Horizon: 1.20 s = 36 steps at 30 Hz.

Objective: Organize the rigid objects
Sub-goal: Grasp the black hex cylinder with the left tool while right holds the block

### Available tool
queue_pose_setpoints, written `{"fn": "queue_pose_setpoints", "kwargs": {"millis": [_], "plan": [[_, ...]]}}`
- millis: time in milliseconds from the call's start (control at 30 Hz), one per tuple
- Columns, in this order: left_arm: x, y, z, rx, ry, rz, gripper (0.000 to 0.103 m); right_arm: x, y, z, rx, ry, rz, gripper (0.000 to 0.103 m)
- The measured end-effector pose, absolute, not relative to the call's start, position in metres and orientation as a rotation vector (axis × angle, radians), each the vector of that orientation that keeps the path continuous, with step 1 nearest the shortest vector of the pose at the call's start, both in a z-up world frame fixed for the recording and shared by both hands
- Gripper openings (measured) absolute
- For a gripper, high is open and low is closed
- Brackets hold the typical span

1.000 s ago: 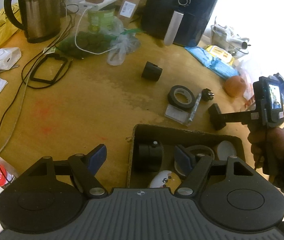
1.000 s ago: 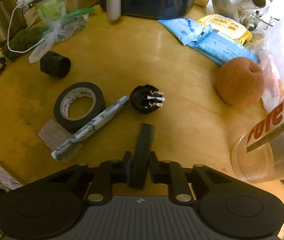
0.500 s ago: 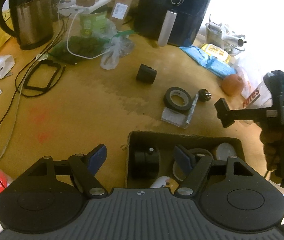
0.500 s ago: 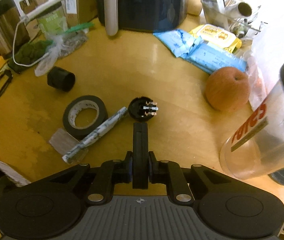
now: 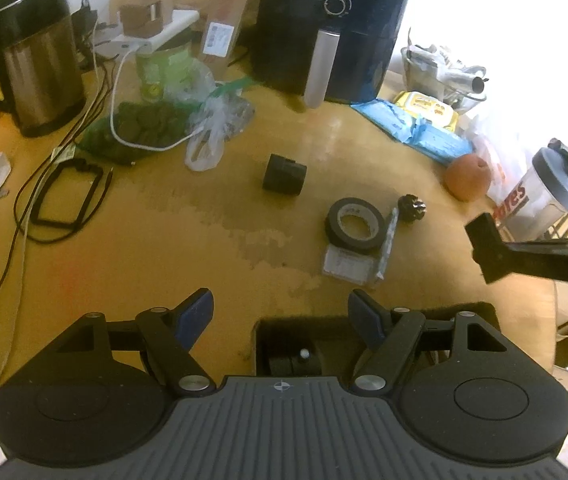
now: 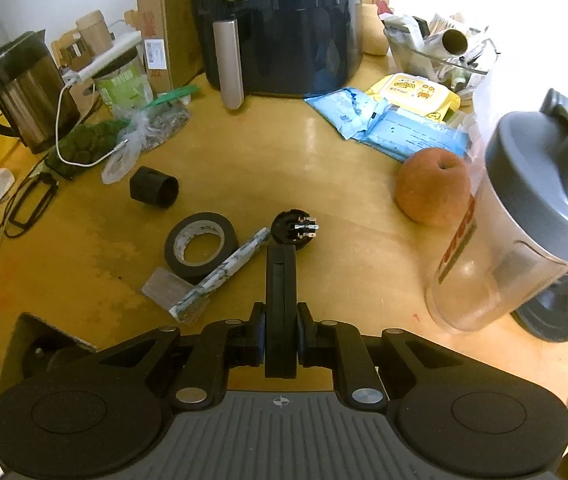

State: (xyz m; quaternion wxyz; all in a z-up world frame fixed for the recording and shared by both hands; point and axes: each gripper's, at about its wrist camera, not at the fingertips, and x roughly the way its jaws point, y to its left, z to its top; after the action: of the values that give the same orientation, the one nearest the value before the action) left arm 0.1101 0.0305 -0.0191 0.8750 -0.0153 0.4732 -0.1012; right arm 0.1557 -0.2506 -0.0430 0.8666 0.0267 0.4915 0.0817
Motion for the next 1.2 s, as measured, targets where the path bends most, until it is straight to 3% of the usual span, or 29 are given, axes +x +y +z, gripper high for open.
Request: {"fn": "queue_pose_setpoints", "kwargs": {"millis": [1200], "plan": [[0.254, -0.025, -0.080, 0.161, 0.976, -0.242, 0.073, 0.107, -0.276, -0.026, 0.186, 1.014, 0.090, 0.017]]}}
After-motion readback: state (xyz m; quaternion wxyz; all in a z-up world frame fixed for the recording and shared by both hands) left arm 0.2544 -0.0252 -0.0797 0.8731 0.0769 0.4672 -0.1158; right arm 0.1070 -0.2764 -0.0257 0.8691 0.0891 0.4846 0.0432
